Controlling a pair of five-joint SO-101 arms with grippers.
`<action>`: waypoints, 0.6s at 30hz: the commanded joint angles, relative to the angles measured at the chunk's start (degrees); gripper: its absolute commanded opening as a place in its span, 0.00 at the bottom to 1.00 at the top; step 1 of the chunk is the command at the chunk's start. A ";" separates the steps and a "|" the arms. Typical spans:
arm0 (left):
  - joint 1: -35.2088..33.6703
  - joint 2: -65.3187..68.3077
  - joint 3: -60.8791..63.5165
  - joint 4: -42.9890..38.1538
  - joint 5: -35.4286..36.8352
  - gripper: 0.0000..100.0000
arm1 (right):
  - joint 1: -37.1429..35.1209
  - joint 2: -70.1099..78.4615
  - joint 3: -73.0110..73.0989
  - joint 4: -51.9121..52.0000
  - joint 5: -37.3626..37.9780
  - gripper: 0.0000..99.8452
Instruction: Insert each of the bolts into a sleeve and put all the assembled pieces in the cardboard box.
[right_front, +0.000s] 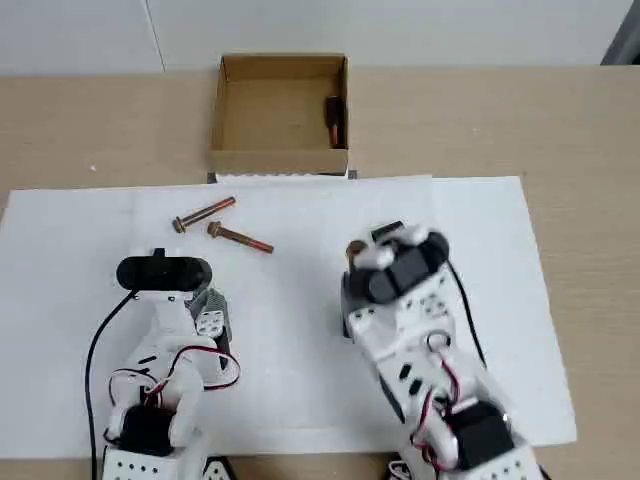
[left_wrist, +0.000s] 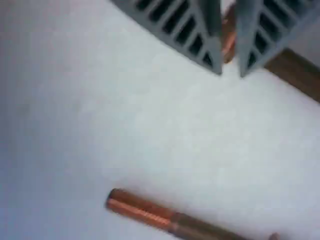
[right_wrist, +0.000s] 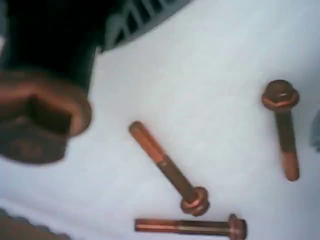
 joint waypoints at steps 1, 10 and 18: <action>-1.23 -0.62 -0.31 -0.26 -0.44 0.01 | 2.68 15.08 -12.84 -3.56 -0.62 0.00; -1.05 -0.62 -0.31 -0.26 -0.62 0.01 | 4.97 49.89 -34.64 -16.22 -0.35 0.00; -1.23 -0.62 -0.31 -0.26 -0.35 0.01 | 4.88 77.58 -55.12 -25.27 6.86 0.00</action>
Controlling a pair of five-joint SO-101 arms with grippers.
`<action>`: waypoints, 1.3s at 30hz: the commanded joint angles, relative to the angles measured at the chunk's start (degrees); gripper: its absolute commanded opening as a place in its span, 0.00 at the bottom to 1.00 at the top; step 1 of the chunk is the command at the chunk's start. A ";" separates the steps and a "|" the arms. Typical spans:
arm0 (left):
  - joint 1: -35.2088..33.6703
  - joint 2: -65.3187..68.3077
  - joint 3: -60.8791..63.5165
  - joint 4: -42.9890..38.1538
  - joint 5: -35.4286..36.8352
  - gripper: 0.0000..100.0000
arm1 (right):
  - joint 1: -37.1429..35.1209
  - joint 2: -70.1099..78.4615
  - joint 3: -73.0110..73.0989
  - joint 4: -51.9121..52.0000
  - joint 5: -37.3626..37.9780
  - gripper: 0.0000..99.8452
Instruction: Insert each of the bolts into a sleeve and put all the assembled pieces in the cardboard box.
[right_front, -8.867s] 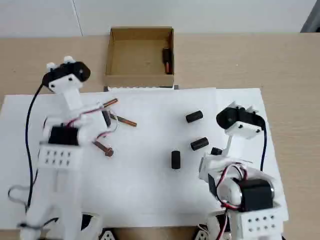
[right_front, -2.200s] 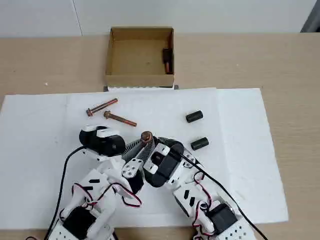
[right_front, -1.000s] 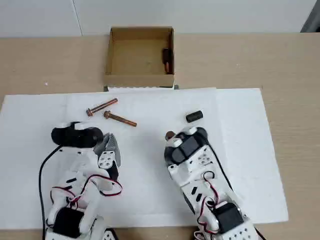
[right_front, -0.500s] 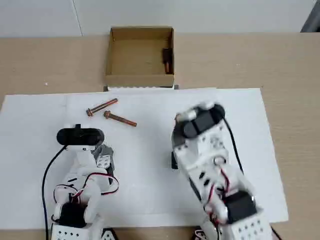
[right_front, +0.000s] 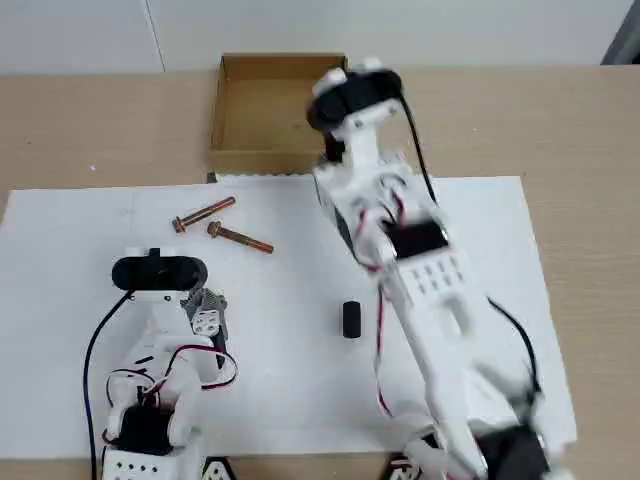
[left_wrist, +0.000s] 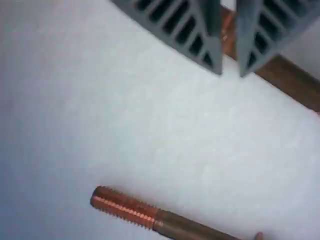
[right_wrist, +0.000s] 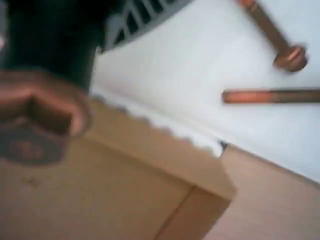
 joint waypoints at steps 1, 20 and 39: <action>-0.26 -0.62 -0.31 -0.26 -0.18 0.01 | 0.48 10.24 -12.57 -4.18 5.80 0.00; -0.26 -0.62 -0.31 0.00 -0.18 0.01 | 0.40 50.95 -51.60 -6.20 26.46 0.16; -0.26 -0.62 -0.31 0.09 -0.18 0.01 | 2.07 40.66 -52.66 13.23 20.57 0.11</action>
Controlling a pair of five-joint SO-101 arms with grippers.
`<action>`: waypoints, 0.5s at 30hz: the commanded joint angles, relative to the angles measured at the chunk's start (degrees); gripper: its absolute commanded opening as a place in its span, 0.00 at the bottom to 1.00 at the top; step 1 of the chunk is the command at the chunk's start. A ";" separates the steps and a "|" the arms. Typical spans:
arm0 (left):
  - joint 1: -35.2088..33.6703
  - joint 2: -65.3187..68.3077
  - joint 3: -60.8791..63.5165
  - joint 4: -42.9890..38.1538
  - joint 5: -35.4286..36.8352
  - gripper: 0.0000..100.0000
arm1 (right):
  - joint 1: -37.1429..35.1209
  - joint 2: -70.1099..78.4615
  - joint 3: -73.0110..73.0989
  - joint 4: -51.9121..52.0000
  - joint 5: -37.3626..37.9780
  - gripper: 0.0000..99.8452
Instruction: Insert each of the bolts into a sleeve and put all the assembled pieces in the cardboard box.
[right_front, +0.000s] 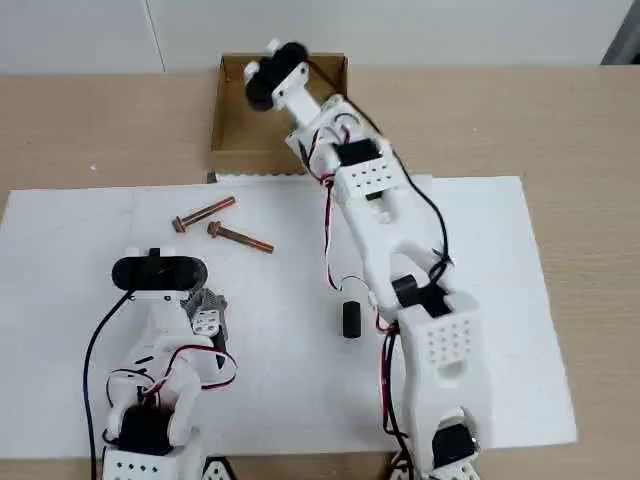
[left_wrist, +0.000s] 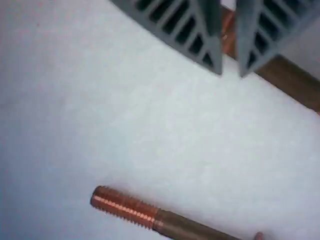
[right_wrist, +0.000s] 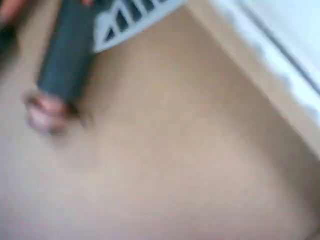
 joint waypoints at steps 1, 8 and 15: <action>-0.26 -0.62 -0.31 0.09 -0.18 0.01 | 0.84 -9.19 -3.25 8.13 -3.25 0.11; -0.26 -0.62 -0.31 0.09 -0.18 0.01 | 0.13 -19.03 -3.25 28.44 -9.76 0.11; -0.26 -0.62 -0.31 0.09 -0.18 0.01 | -0.57 -25.98 -3.25 44.35 -17.85 0.11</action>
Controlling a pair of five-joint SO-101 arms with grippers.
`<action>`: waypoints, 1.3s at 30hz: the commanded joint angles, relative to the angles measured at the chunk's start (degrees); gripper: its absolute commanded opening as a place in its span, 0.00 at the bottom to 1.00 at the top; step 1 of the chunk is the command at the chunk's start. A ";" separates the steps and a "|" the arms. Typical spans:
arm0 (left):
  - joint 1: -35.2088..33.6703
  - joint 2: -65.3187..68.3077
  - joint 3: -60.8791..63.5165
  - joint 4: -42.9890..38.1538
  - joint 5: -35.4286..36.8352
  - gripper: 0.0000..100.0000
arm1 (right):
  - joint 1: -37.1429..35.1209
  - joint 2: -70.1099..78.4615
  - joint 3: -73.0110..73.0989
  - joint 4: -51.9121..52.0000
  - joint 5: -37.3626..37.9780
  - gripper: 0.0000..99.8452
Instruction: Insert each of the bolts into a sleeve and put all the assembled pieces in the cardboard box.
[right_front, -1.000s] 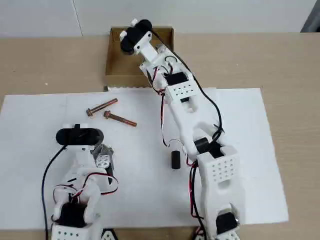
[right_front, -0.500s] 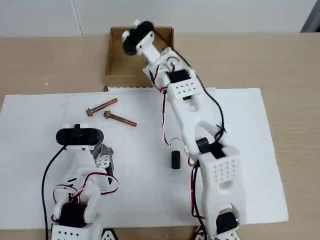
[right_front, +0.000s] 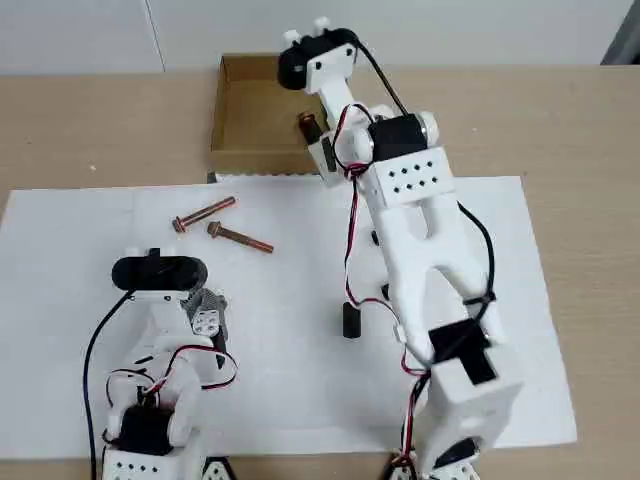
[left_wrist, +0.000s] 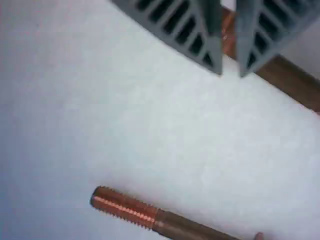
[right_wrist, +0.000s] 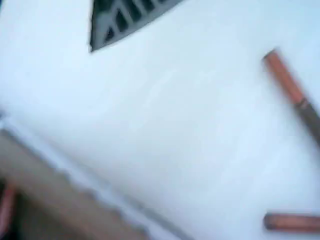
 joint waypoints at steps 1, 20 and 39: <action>-0.26 -0.62 -0.31 0.09 -0.18 0.01 | -0.40 -5.93 -3.25 6.20 -3.52 0.11; -0.26 -0.62 -0.31 0.09 -0.09 0.01 | -4.00 -32.92 14.77 18.15 -12.13 0.00; -0.26 -0.62 -0.31 0.09 -0.09 0.01 | -5.41 -46.99 56.70 4.26 -26.46 0.00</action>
